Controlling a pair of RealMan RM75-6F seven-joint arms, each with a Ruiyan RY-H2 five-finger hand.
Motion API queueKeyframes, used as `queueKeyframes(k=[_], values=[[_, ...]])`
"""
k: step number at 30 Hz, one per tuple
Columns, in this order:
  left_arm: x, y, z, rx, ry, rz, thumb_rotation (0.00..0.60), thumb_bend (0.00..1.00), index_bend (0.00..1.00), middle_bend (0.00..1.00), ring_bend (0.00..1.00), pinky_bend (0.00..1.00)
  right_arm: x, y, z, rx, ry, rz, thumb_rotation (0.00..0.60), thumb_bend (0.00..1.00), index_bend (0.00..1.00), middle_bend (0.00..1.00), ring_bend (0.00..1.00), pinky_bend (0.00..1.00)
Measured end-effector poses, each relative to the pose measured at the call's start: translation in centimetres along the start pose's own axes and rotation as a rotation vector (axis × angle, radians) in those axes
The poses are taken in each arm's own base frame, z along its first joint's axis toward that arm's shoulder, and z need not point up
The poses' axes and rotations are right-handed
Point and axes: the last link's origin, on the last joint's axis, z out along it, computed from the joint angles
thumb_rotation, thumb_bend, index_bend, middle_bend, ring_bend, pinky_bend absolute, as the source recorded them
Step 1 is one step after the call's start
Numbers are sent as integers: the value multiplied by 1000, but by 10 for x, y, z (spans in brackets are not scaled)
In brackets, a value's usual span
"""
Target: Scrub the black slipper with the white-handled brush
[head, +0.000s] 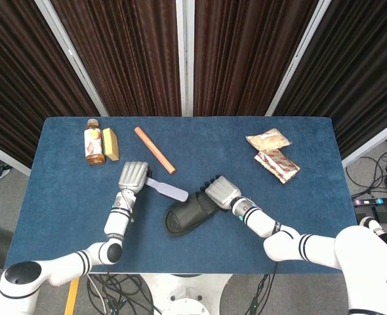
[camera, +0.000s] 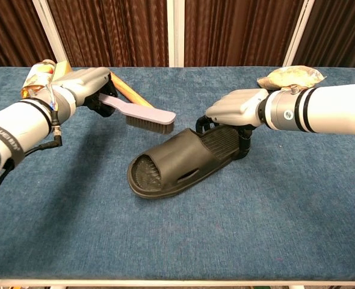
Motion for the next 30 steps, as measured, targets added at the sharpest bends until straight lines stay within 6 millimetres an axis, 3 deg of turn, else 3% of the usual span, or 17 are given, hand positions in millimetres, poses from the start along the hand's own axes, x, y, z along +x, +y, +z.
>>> queueKeyframes(k=[7,12,21,30], values=[[0,19,-34,-141,-16,-20,600,701,1000,1000,1000,1000,2,-1,0,0,7,6,600,210,394,401,231,227],[-11,23,-42,-172,-46,19,600,701,1000,1000,1000,1000,2,-1,-1,2,4,0,600,210,394,402,231,227],[-26,18,-25,-128,-39,142,600,703,1000,1000,1000,1000,-2,-4,0,6,-10,-14,600,210,394,406,234,229],[-13,-17,9,31,17,214,600,705,1000,1000,1000,1000,-1,-4,-1,1,-5,-12,600,211,394,407,238,232]])
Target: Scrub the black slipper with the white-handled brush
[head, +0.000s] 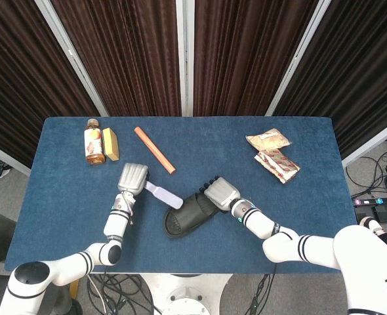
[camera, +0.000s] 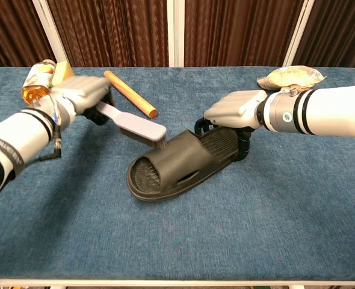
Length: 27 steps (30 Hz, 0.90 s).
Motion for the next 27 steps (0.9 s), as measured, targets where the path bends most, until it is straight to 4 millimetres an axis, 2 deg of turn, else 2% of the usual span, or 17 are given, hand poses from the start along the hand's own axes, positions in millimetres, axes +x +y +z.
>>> queueKeyframes(k=[4,6,10,12,15,17,22,24,27], values=[[7,-11,1,31,2,-79,600,705,1000,1000,1000,1000,1,1,-1,-4,4,7,600,210,390,399,238,231],[10,-13,-2,31,-2,-134,600,704,1000,1000,1000,1000,1,2,-2,-4,6,15,600,209,349,371,222,229],[19,-21,-18,10,-6,-262,600,703,1000,1000,1000,1000,4,3,-4,-5,14,37,600,156,50,204,92,178],[24,-28,-28,3,6,-307,600,703,1000,1000,1000,1000,7,3,-7,-2,22,60,600,103,0,106,25,119],[27,-46,-45,12,42,-342,600,703,1000,1000,1000,1000,14,5,-12,0,36,89,600,52,0,13,0,39],[22,-53,-53,14,45,-346,600,703,1000,1000,1000,1000,20,9,-17,-3,51,107,600,46,0,0,0,20],[7,-68,-56,47,34,-306,600,698,1000,1000,981,1000,43,31,-38,-39,115,152,600,46,0,0,0,18],[2,-74,-56,59,32,-287,600,682,990,998,921,1000,52,43,-51,-65,147,168,600,47,0,0,0,18],[-4,-80,-58,62,37,-256,576,658,888,932,785,1000,59,62,-73,-108,187,194,600,46,0,0,0,17]])
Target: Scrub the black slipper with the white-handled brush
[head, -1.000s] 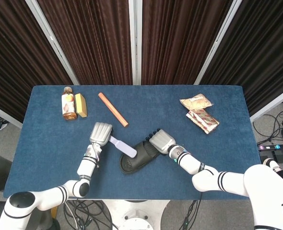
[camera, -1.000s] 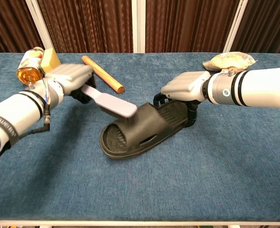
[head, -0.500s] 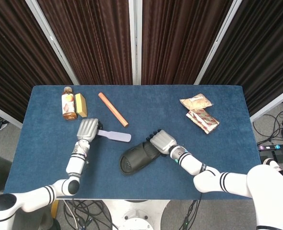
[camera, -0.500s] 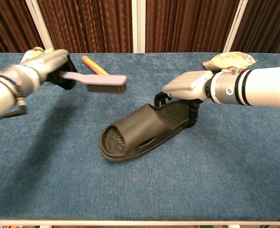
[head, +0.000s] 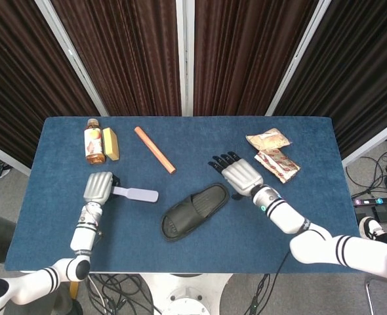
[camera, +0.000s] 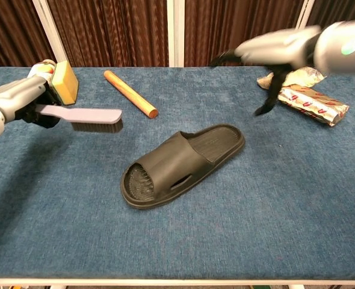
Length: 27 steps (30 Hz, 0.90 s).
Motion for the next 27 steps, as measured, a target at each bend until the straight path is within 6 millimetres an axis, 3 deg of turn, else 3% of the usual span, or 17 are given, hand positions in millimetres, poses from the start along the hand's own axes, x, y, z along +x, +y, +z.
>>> queueKeyframes(k=[4,6,8,12,15,21,22,26,27], values=[[-2,-1,-4,-18,8,26,441,621,659,723,569,923,14,24,-23,-53,44,42,600,46,0,0,0,18],[-2,-1,-5,-22,0,30,391,575,521,595,448,804,17,35,-36,-76,58,68,600,46,0,0,0,18],[-1,-1,-6,-29,-4,38,344,467,392,468,332,638,17,41,-43,-86,65,82,600,46,0,0,0,18],[1,-1,-8,-34,-7,45,318,248,245,285,181,398,16,54,-59,-108,81,114,600,47,0,0,0,18],[3,-3,-8,-26,-14,50,311,179,191,204,126,342,15,60,-67,-120,91,140,600,46,0,0,0,18],[8,-6,-8,-16,-16,56,312,132,157,151,93,292,14,80,-89,-160,119,179,600,47,0,0,0,18],[10,-7,-9,-15,-11,58,333,128,157,151,92,292,15,83,-93,-167,124,182,600,47,0,0,0,18],[19,-13,-11,-14,-7,62,530,125,157,151,92,279,14,95,-109,-197,138,190,600,48,0,0,0,18],[22,-15,-12,-15,-8,62,546,122,157,151,92,272,13,99,-114,-207,139,188,600,48,0,1,0,18]])
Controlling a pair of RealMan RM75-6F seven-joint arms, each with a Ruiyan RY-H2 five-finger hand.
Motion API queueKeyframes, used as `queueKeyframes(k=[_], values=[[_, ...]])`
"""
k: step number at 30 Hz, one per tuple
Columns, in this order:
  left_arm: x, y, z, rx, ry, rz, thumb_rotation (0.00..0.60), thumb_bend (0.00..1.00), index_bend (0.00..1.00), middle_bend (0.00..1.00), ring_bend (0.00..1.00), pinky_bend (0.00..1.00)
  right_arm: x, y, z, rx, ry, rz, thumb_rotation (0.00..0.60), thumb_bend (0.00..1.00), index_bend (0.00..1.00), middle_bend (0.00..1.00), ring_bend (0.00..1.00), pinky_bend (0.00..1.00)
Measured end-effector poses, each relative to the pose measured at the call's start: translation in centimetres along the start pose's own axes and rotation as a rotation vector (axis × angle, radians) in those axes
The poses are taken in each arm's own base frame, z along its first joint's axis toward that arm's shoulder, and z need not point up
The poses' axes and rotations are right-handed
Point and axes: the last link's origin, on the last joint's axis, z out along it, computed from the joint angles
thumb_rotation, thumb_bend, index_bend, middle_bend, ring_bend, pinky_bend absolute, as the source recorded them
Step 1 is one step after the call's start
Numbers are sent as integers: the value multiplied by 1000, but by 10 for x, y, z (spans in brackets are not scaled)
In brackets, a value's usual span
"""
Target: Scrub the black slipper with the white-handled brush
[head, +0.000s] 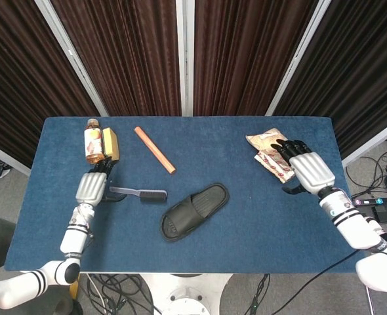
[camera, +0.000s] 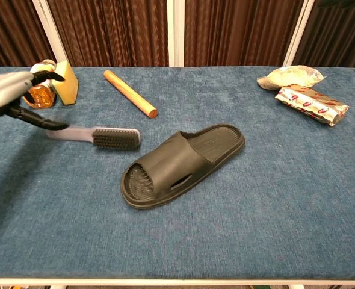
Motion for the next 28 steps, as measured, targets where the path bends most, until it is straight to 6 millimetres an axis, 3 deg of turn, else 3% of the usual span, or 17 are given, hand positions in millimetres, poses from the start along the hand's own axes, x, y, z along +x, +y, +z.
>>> queueKeyframes(k=[5,12,19,24,28], values=[[22,-17,-13,-1,2,-15,600,104,168,158,93,268,-2,15,-20,-34,14,8,600,73,0,20,0,21],[57,-55,-45,70,146,-34,600,103,266,235,131,271,-6,40,-61,-113,105,32,600,176,19,199,61,153],[90,-108,-109,171,225,-35,600,103,287,236,132,265,-34,64,-131,-248,203,32,600,176,48,178,59,135],[87,-117,-153,224,245,-60,600,103,288,236,132,265,-61,66,-179,-307,236,65,600,176,48,172,49,109],[86,-115,-180,226,265,-53,600,103,289,236,131,263,-72,61,-196,-297,250,96,600,176,48,173,48,106]])
